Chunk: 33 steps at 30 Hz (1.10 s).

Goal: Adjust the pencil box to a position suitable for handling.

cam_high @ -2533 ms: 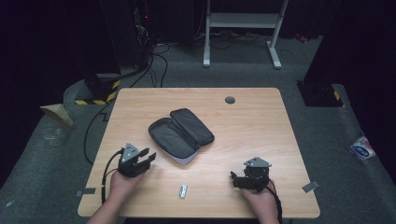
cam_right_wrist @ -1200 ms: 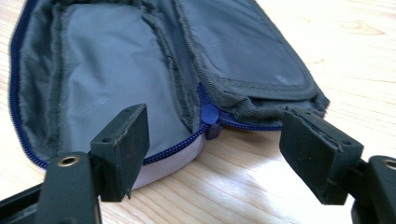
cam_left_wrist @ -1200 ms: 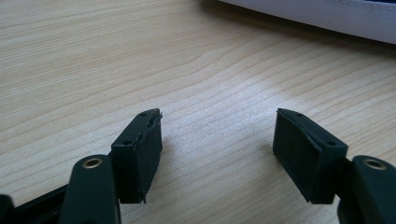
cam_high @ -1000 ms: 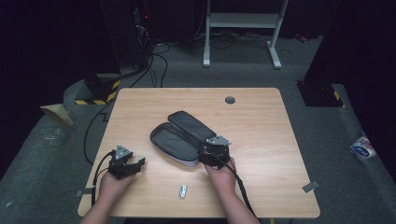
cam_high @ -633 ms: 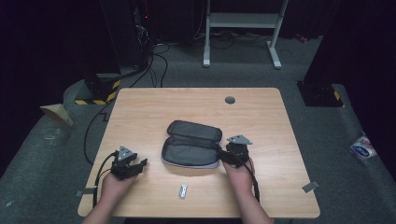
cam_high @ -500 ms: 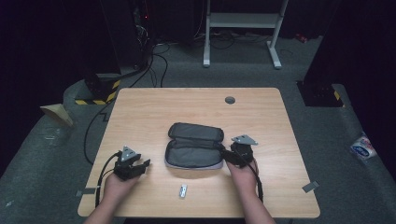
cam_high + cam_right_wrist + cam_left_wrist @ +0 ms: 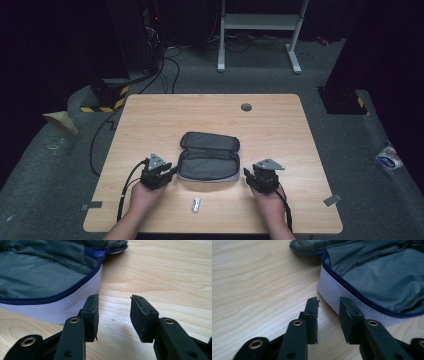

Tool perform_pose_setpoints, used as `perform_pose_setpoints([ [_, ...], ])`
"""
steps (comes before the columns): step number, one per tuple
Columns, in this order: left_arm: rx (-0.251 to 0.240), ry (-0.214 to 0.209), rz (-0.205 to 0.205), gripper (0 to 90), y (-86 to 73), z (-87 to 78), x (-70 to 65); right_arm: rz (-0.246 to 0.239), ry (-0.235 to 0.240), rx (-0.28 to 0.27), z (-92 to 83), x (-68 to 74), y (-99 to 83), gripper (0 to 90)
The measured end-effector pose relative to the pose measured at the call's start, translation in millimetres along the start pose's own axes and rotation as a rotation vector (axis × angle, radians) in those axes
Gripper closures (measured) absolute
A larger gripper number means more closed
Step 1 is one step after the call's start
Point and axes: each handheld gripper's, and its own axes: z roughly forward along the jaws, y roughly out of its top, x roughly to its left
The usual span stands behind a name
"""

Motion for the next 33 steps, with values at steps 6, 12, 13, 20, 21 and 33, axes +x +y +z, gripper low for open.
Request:
perform_pose_setpoints([
  [6,-0.006,-0.005,0.009,67.7,3.3,6.2,-8.1,0.011,-0.026,0.005,7.0,-3.9,0.9,57.4],
  [12,-0.013,-0.005,-0.004,68.1,7.3,14.1,-3.9,0.036,-0.025,0.007,12.9,-9.6,1.5,58.3],
  [13,-0.016,-0.009,-0.018,68.1,8.7,14.8,-1.3,0.038,-0.024,0.006,13.1,-9.0,1.8,57.8],
  [20,-0.024,0.006,-0.010,66.3,8.1,9.9,6.1,0.050,-0.030,-0.012,5.7,-14.2,3.2,52.7],
  [21,-0.031,0.006,-0.014,66.3,8.1,7.2,8.9,0.050,-0.030,-0.012,5.7,-14.2,3.2,52.7],
  [33,-0.020,-0.014,0.028,57.9,-13.2,-27.8,13.4,0.019,-0.073,-0.009,-31.0,-27.3,-18.1,38.3],
])
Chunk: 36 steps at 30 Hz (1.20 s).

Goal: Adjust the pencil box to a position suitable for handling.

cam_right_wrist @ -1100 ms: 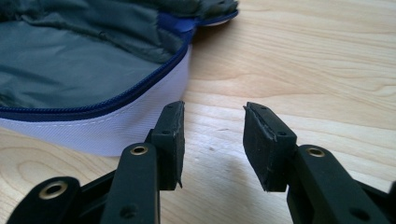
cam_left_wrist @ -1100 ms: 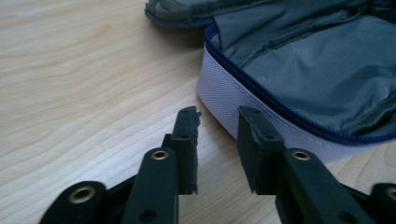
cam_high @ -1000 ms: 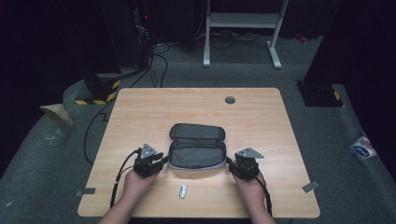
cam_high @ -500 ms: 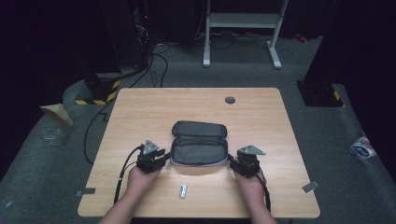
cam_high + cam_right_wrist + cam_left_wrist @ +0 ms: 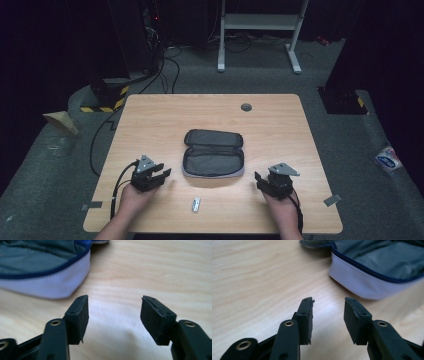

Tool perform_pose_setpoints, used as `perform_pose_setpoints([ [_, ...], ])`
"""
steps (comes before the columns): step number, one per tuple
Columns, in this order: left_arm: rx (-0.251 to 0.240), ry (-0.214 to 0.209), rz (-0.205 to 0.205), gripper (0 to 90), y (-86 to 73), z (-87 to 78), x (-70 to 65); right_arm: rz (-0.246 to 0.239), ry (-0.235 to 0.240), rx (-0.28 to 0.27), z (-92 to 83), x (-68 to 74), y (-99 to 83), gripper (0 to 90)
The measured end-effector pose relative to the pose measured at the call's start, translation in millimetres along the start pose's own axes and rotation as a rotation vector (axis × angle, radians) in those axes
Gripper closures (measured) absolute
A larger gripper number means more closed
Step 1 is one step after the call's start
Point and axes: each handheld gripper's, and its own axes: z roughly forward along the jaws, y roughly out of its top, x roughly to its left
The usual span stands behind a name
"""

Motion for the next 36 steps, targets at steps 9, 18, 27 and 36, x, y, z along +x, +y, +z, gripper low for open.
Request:
perform_pose_setpoints([
  [9,0.030,-0.092,0.066,65.1,-12.7,-7.3,-39.6,-0.027,-0.034,0.077,-4.5,-14.5,-13.6,36.8],
  [18,0.061,-0.179,0.128,66.6,-15.5,-3.7,-74.9,-0.045,-0.031,0.091,1.1,-9.1,-15.0,36.5],
  [27,0.055,-0.225,0.153,75.3,-14.2,-3.8,-96.7,-0.033,-0.020,0.085,1.9,-11.0,-15.9,36.3],
  [36,0.088,-0.247,0.129,55.0,-12.8,4.4,-108.6,-0.031,-0.011,0.080,2.8,-10.7,-16.0,36.3],
])
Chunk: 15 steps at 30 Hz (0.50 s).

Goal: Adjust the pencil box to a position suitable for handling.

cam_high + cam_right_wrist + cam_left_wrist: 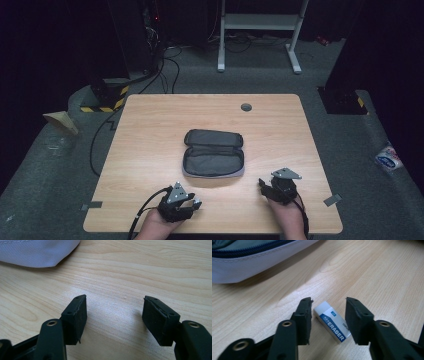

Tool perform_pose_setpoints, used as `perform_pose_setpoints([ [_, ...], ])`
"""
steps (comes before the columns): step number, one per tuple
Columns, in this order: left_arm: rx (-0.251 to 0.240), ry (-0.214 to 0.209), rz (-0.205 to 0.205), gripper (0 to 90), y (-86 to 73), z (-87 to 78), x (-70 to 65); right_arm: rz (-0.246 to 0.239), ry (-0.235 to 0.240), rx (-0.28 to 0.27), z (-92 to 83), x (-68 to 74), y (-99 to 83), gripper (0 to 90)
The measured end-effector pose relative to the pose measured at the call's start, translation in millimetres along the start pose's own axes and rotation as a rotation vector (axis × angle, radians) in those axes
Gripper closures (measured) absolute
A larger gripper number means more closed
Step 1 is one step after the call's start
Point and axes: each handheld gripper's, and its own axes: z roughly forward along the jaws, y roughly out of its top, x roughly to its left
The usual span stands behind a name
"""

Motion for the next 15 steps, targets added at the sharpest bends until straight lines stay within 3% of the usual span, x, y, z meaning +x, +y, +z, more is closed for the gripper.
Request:
perform_pose_setpoints([
  [3,-0.004,-0.013,0.000,54.4,0.4,-1.2,-2.7,0.004,0.004,0.000,0.3,-0.3,0.2,36.2],
  [9,0.020,0.016,0.021,57.4,-2.9,2.4,-4.3,0.003,0.002,0.000,0.2,0.1,0.0,36.6],
  [15,0.015,0.029,0.029,64.6,-4.8,1.2,-2.0,0.002,0.001,-0.002,0.2,0.1,-0.1,36.7],
])
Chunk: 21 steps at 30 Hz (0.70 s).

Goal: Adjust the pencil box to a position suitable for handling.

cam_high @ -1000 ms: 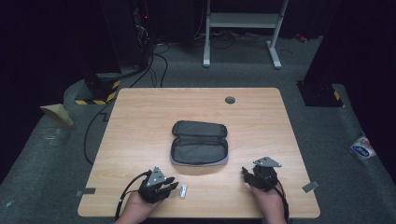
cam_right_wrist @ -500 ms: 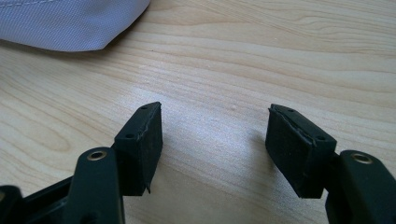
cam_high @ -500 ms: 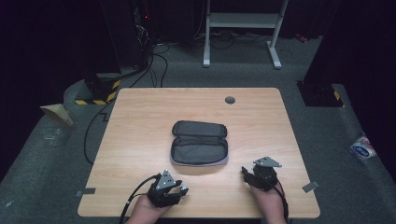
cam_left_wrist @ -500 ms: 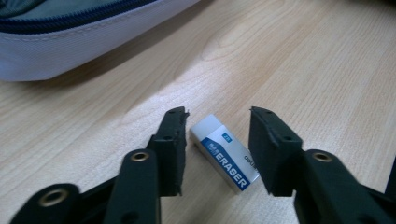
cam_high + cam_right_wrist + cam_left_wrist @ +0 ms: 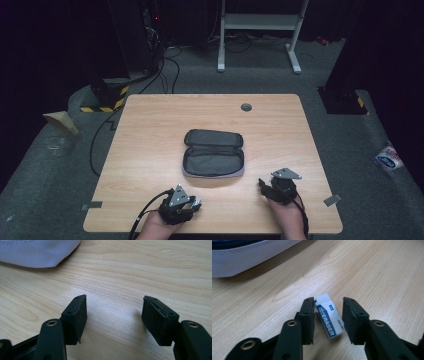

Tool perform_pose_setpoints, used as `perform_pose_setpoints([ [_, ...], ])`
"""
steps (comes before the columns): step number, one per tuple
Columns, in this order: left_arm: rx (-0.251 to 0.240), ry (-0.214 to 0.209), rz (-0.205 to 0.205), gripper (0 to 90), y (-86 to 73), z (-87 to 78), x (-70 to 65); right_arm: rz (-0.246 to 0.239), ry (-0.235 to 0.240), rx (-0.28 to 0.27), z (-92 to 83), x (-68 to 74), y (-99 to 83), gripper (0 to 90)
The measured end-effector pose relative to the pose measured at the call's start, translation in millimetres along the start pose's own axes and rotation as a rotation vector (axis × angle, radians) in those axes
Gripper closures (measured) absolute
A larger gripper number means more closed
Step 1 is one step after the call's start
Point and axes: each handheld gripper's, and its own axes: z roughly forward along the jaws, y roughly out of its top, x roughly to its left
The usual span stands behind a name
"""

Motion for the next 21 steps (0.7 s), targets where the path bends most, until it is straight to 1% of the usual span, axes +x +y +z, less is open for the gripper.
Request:
perform_pose_setpoints([
  [1,0.001,0.004,0.000,67.6,-0.4,-0.5,2.1,0.000,0.001,0.000,0.0,-0.1,0.0,36.7],
  [2,0.001,0.004,0.000,68.4,-0.4,-0.5,2.1,0.000,0.001,0.000,0.0,-0.1,0.0,36.7],
  [3,-0.002,0.005,-0.003,68.4,-0.8,-0.7,3.1,-0.001,0.001,0.000,0.0,-0.2,0.0,36.7],
  [5,-0.010,0.011,0.007,70.1,-2.8,-1.6,5.4,0.000,0.001,0.000,0.0,-0.1,0.0,36.8],
  [8,-0.010,0.017,0.010,71.9,-3.4,-2.3,6.5,0.000,0.002,0.000,0.0,0.0,-0.1,36.8],
  [11,-0.009,0.032,0.011,72.2,-3.8,-3.3,12.5,-0.001,0.004,0.000,0.0,-0.2,-0.1,36.8],
  [12,-0.009,0.032,0.011,72.2,-3.8,-3.3,12.5,-0.001,0.004,0.000,0.0,-0.2,-0.1,36.8],
  [13,-0.008,0.046,-0.001,72.3,-4.1,-4.3,18.1,0.000,0.006,-0.002,0.1,-0.4,-0.1,36.8],
  [14,-0.008,0.046,-0.001,72.3,-4.1,-4.3,18.1,0.000,0.007,-0.002,0.1,-0.5,-0.2,36.9],
  [15,-0.009,0.058,-0.011,72.3,-5.2,-5.9,24.3,-0.001,0.006,-0.002,0.1,-0.5,-0.2,36.8],
  [16,-0.009,0.058,-0.011,72.3,-5.2,-5.9,24.3,-0.001,0.006,-0.002,0.1,-0.6,-0.2,36.9],
  [17,-0.008,0.071,-0.018,72.4,-6.4,-7.9,30.2,-0.001,0.006,-0.002,0.1,-0.5,-0.2,36.8],
  [18,-0.008,0.076,-0.019,72.4,-7.2,-8.7,32.9,0.000,0.007,-0.002,0.1,-0.5,-0.2,36.9],
  [19,-0.008,0.076,-0.019,72.4,-7.2,-8.7,32.9,-0.001,0.006,-0.002,0.1,-0.5,-0.2,36.9],
  [21,-0.013,0.090,-0.036,72.4,-9.3,-11.0,40.3,-0.001,0.006,-0.002,0.1,-0.5,-0.2,36.9],
])
